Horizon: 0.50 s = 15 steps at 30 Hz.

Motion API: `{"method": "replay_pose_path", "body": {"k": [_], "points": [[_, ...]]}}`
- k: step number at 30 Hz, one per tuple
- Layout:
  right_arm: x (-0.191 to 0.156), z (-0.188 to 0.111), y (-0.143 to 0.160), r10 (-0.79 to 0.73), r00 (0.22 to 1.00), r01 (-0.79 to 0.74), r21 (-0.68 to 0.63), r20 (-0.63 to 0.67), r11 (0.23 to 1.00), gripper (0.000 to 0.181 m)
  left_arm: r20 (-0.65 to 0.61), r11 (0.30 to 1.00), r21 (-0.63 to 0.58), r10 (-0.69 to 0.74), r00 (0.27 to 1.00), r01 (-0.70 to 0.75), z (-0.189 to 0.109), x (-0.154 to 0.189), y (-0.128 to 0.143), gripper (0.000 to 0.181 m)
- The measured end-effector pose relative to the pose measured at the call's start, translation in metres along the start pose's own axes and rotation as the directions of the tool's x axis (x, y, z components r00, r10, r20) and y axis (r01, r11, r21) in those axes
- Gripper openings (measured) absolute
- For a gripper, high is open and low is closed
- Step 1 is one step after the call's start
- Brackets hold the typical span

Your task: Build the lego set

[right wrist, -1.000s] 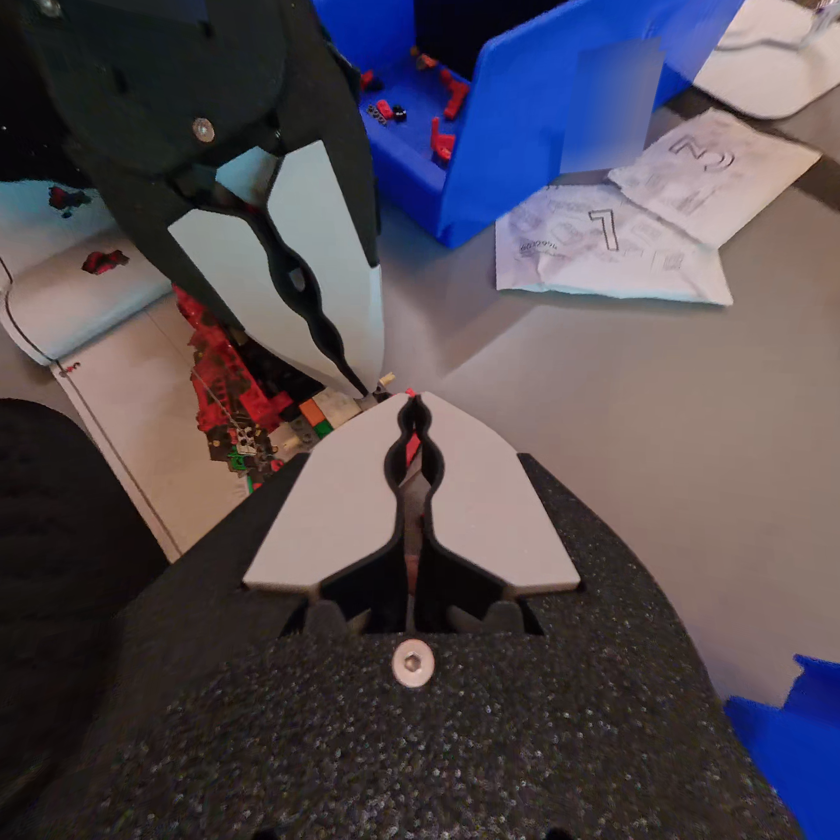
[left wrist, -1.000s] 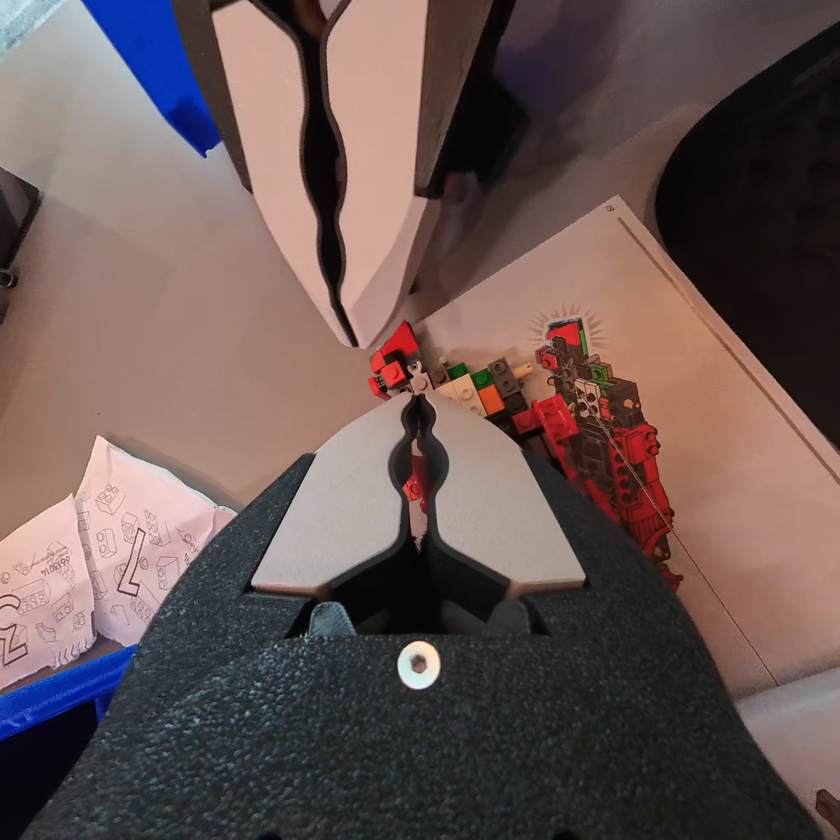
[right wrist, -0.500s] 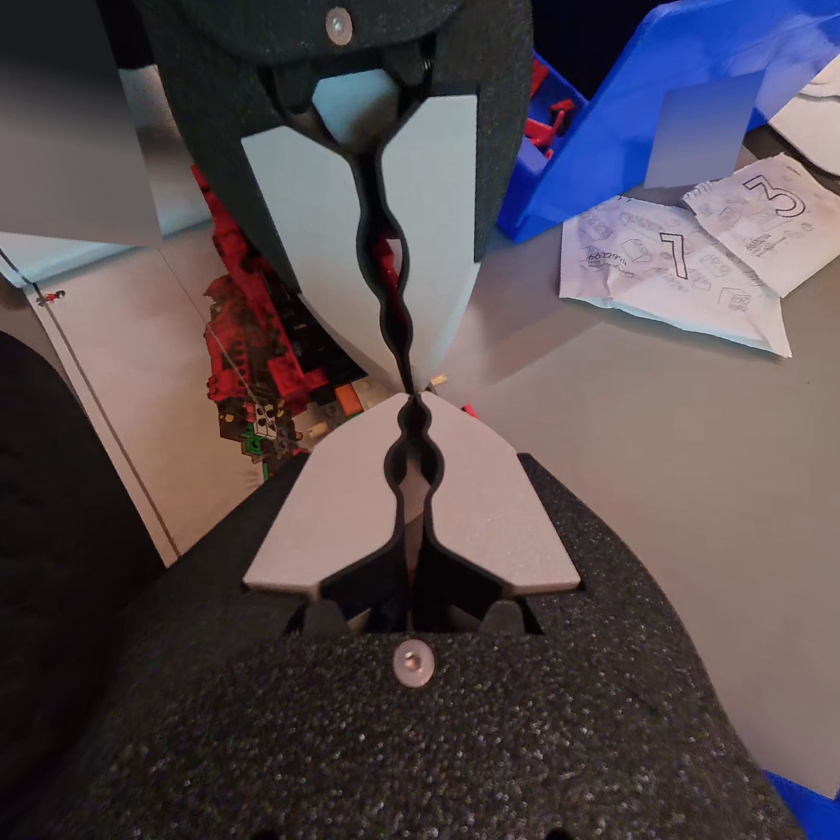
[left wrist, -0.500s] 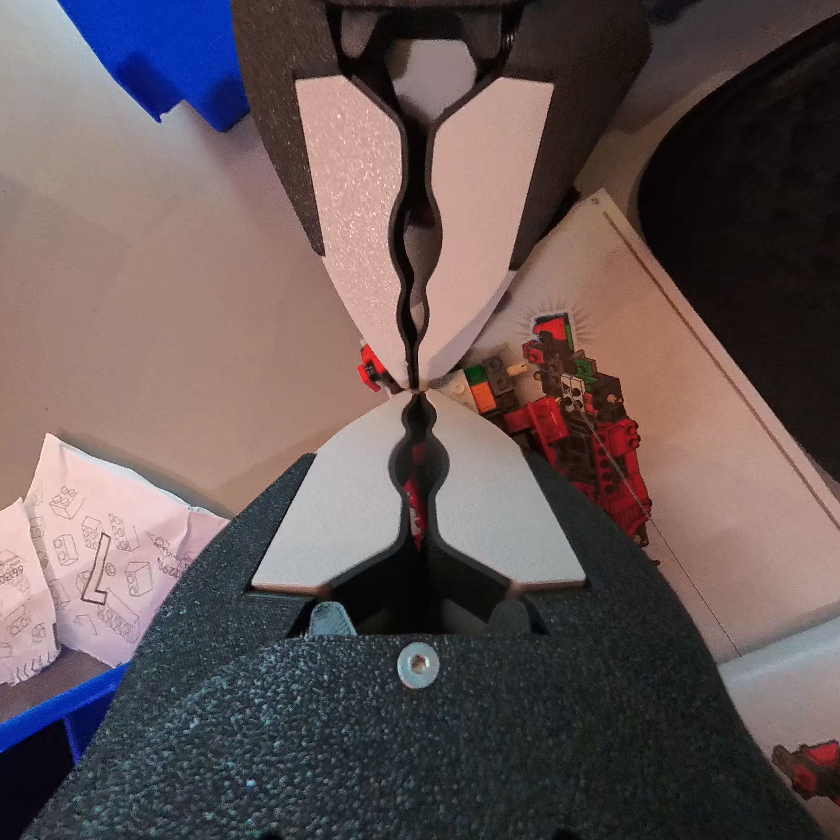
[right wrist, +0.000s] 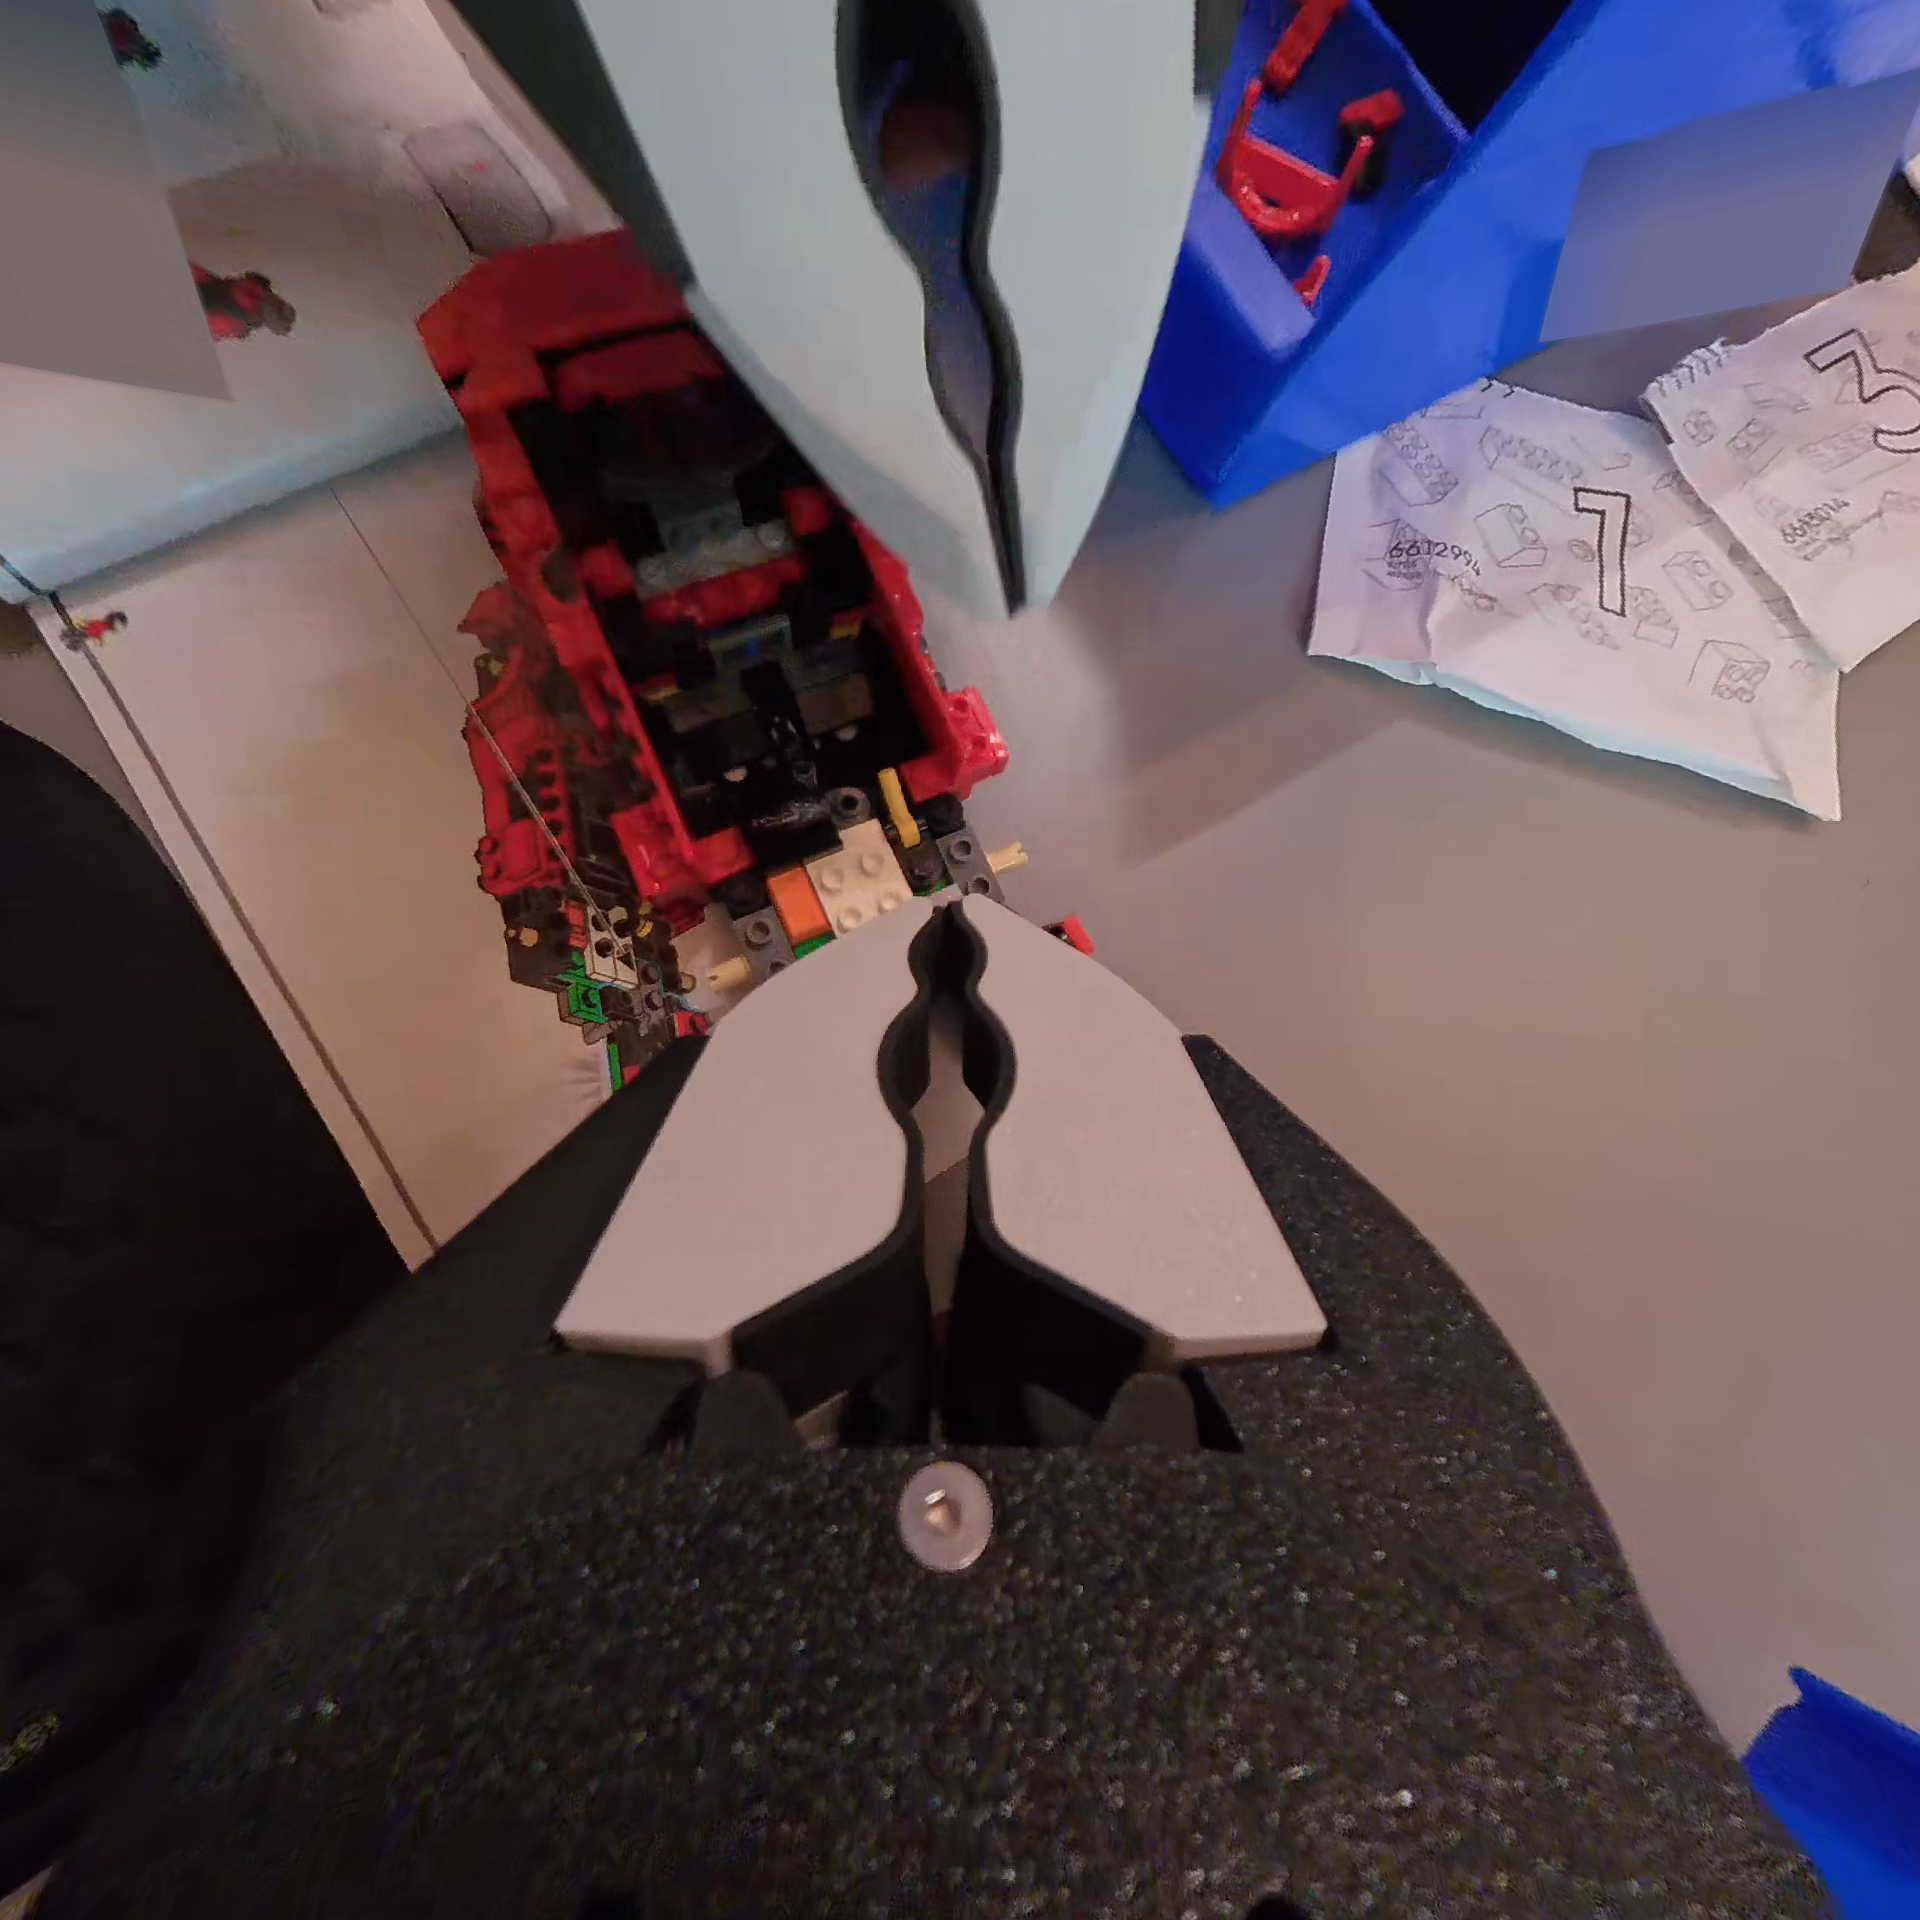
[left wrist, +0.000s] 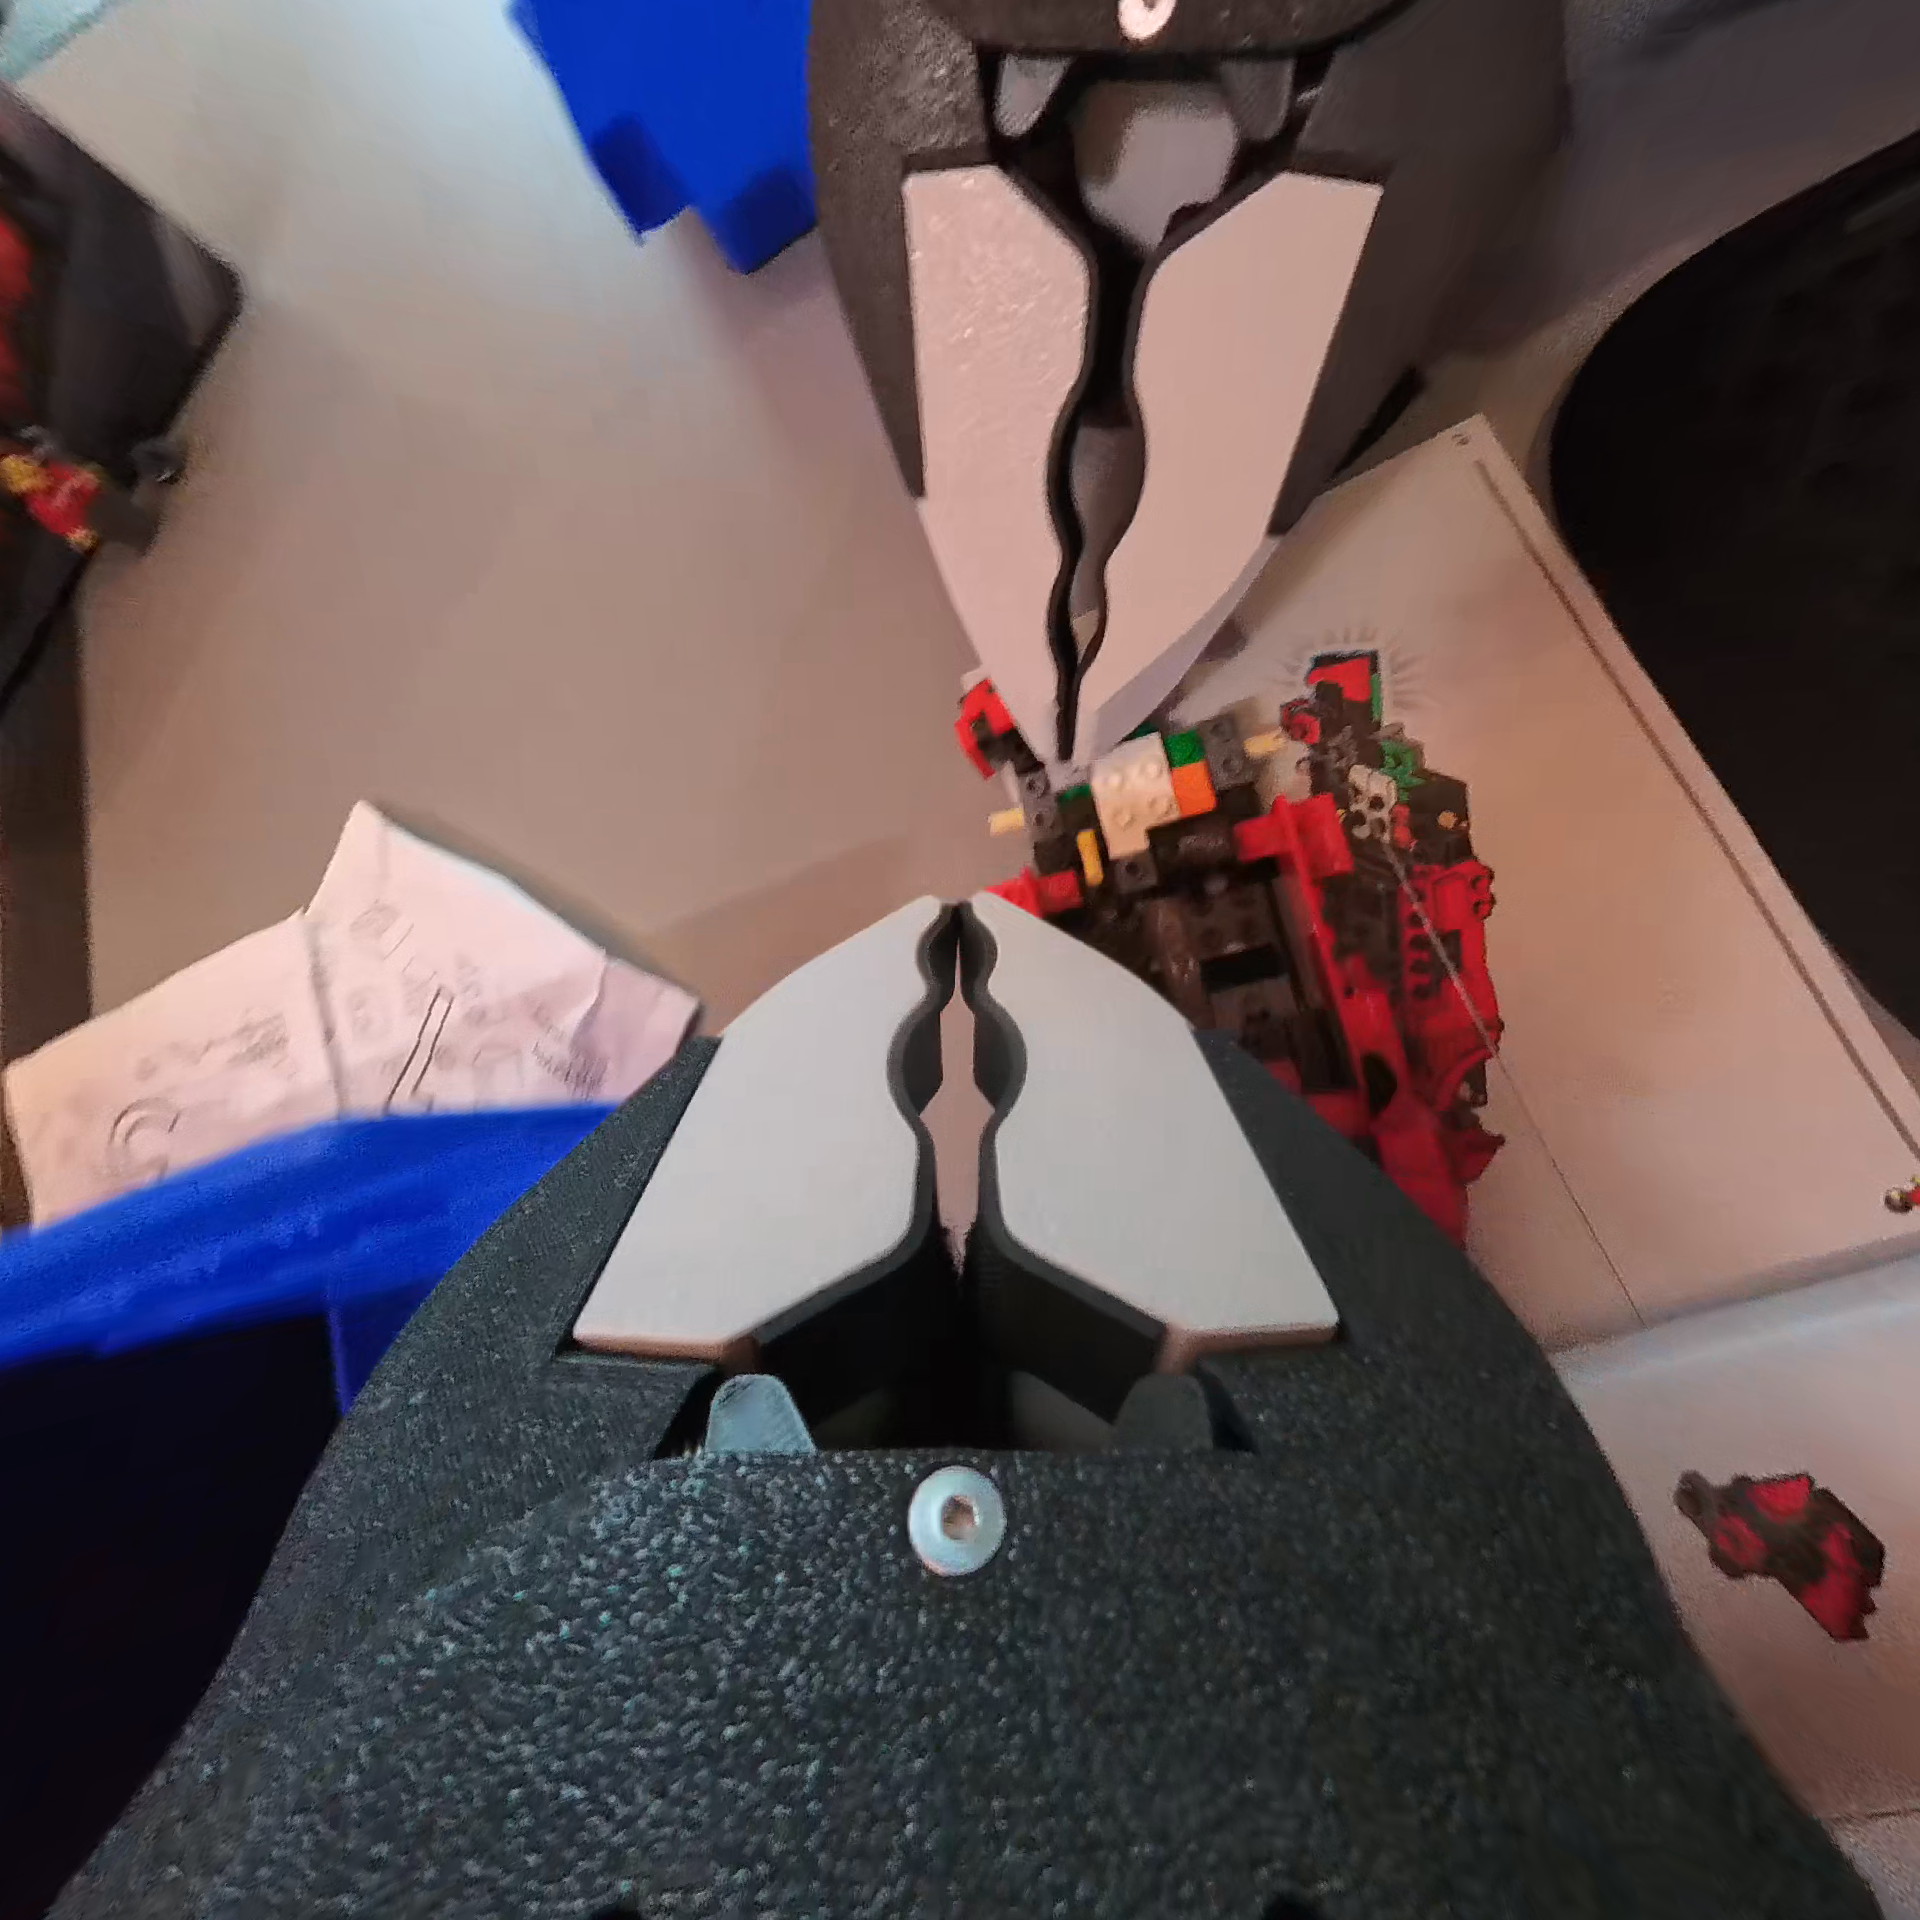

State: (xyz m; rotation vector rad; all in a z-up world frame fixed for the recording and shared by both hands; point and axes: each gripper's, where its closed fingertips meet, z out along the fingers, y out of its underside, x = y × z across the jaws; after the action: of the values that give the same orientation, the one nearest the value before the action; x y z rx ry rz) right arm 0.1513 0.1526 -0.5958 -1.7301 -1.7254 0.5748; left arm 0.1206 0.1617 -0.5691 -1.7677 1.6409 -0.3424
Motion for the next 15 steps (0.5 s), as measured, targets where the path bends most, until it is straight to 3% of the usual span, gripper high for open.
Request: {"method": "replay_pose_path", "body": {"k": [6,11,15], "points": [[-0.001,0.0,0.0,-0.02,0.999,0.022,-0.059,0.032,0.998,0.0,0.203,0.982,0.06,-0.19,0.961,0.182,-0.052,-0.001,0.035,0.012],[-0.003,0.0,0.001,-0.044,0.995,0.059,-0.17,0.091,0.984,0.0,0.018,0.912,0.023,-0.411,0.912,0.41,-0.068,0.055,0.062,0.024],[-0.003,0.0,0.002,-0.067,0.988,0.103,-0.273,0.14,0.957,0.0,-0.063,0.912,-0.068,-0.409,0.91,0.405,-0.058,0.078,0.078,0.028]]}}
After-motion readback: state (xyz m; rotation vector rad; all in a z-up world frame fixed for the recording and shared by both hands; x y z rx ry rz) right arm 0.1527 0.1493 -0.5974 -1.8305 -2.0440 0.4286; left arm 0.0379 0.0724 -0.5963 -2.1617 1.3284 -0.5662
